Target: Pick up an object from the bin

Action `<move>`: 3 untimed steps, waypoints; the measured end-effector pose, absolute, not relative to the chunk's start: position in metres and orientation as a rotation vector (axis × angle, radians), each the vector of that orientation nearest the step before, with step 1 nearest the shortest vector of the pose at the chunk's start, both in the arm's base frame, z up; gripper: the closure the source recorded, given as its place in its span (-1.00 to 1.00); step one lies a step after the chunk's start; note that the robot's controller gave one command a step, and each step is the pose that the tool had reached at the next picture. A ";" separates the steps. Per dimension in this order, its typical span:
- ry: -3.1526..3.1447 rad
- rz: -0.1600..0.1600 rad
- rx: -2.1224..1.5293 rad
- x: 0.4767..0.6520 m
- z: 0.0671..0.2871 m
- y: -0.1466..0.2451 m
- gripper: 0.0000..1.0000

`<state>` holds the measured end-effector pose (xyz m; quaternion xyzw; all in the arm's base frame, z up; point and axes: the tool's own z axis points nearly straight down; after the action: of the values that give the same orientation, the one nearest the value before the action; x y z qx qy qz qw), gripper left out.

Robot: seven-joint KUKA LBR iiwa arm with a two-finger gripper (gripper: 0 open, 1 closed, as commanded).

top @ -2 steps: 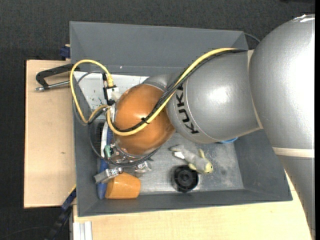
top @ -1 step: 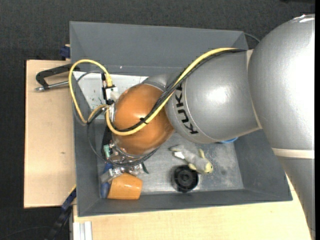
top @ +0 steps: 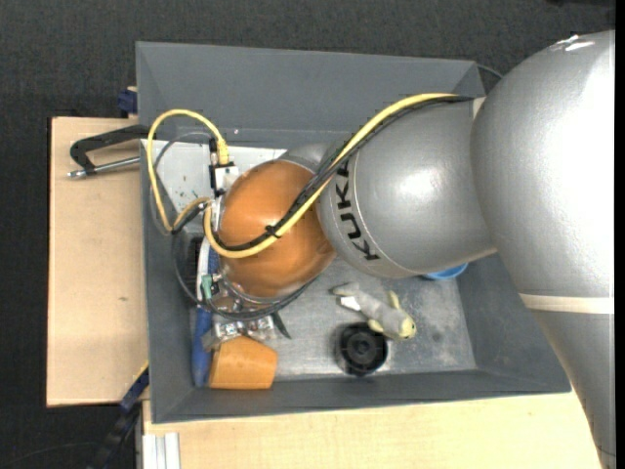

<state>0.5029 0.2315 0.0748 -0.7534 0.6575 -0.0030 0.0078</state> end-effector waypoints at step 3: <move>2.040 -0.007 -2.371 0.509 0.157 0.217 1.00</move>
Offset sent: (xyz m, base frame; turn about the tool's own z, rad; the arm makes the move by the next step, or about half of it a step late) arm -0.0040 -0.0067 -0.0048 -0.0056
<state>0.5094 0.2170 0.1565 -0.7580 0.6523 -0.0021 0.0070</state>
